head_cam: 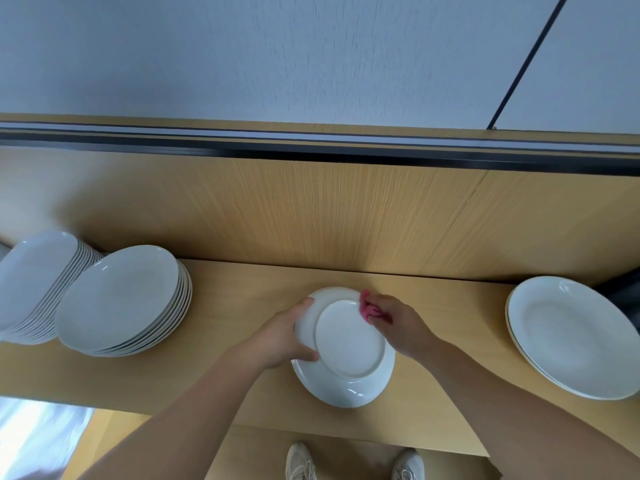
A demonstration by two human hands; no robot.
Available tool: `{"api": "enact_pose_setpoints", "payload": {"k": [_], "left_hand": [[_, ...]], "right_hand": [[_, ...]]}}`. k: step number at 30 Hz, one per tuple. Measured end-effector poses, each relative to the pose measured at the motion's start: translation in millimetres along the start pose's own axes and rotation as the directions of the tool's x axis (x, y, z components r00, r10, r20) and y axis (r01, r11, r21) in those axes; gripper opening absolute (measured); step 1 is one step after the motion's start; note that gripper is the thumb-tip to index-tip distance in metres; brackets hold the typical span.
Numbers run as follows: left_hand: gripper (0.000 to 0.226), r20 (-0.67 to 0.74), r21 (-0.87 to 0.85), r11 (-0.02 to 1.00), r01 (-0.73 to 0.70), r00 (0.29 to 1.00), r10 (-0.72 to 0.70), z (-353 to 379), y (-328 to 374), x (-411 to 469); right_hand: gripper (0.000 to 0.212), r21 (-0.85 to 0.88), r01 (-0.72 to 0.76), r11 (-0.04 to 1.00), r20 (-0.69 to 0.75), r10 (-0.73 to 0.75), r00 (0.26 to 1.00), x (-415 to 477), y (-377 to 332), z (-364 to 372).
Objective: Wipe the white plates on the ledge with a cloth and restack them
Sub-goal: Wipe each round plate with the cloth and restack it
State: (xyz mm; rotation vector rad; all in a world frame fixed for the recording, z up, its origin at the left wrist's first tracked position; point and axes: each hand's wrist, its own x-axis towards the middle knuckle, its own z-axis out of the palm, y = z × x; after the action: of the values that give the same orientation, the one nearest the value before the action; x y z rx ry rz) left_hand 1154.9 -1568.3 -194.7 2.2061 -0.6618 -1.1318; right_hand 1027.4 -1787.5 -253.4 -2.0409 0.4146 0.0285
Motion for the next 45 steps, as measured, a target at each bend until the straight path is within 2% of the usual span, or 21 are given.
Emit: {"api": "enact_pose_setpoints", "payload": {"k": [4,8,11,15,21,25,28,31,34,38,41,45], "left_hand": [[0.112,0.056,0.132,0.991,0.025,0.998,-0.033,1,4,1],[0.11,0.004,0.092,0.995,0.045,0.999,-0.045,8,-2,6],[0.11,-0.025,0.058,0.997,0.059,0.998,-0.058,14,-8,6],[0.11,-0.038,0.014,0.998,0.057,0.998,-0.057,16,-14,6],[0.113,-0.04,-0.01,0.997,0.07,0.997,-0.07,18,-18,7],[0.114,-0.045,-0.041,0.997,0.067,0.997,-0.069,22,-22,7],[0.117,-0.059,-0.039,0.998,0.04,0.997,-0.042,26,-26,4],[0.111,-0.07,-0.075,0.996,0.038,0.997,-0.043,29,-28,-1],[0.092,-0.096,-0.206,0.978,0.029,0.994,-0.05,29,-28,-4],[0.077,-0.133,-0.287,0.958,-0.017,0.991,-0.023,23,-25,-5],[0.081,-0.144,-0.338,0.94,-0.037,0.99,-0.013,19,-18,-2],[0.089,-0.043,-0.356,0.934,-0.012,0.999,-0.003,17,-8,2]], "right_hand": [[0.024,0.067,0.019,0.998,0.114,-0.027,0.993,16,-9,-2],[0.022,-0.004,0.005,1.0,0.139,-0.004,0.99,29,-10,0],[0.027,-0.076,0.061,0.995,0.097,-0.053,0.994,29,-12,4],[0.023,-0.132,0.029,0.991,0.003,-0.029,1.0,13,1,10],[0.036,-0.098,-0.129,0.987,-0.247,0.101,0.964,-26,14,33],[0.044,-0.033,-0.207,0.978,-0.31,0.187,0.932,-49,13,46],[0.045,0.006,-0.169,0.986,-0.326,0.161,0.932,-60,12,50],[0.044,-0.006,-0.142,0.99,-0.298,0.134,0.945,-55,14,43],[0.042,-0.048,-0.071,0.996,-0.232,0.058,0.971,-42,13,25],[0.039,-0.088,-0.045,0.995,-0.095,0.037,0.995,-23,7,0],[0.043,-0.049,-0.045,0.998,-0.045,0.043,0.998,-10,7,-8],[0.046,-0.031,-0.051,0.998,-0.039,0.05,0.998,-2,17,-7]]}}
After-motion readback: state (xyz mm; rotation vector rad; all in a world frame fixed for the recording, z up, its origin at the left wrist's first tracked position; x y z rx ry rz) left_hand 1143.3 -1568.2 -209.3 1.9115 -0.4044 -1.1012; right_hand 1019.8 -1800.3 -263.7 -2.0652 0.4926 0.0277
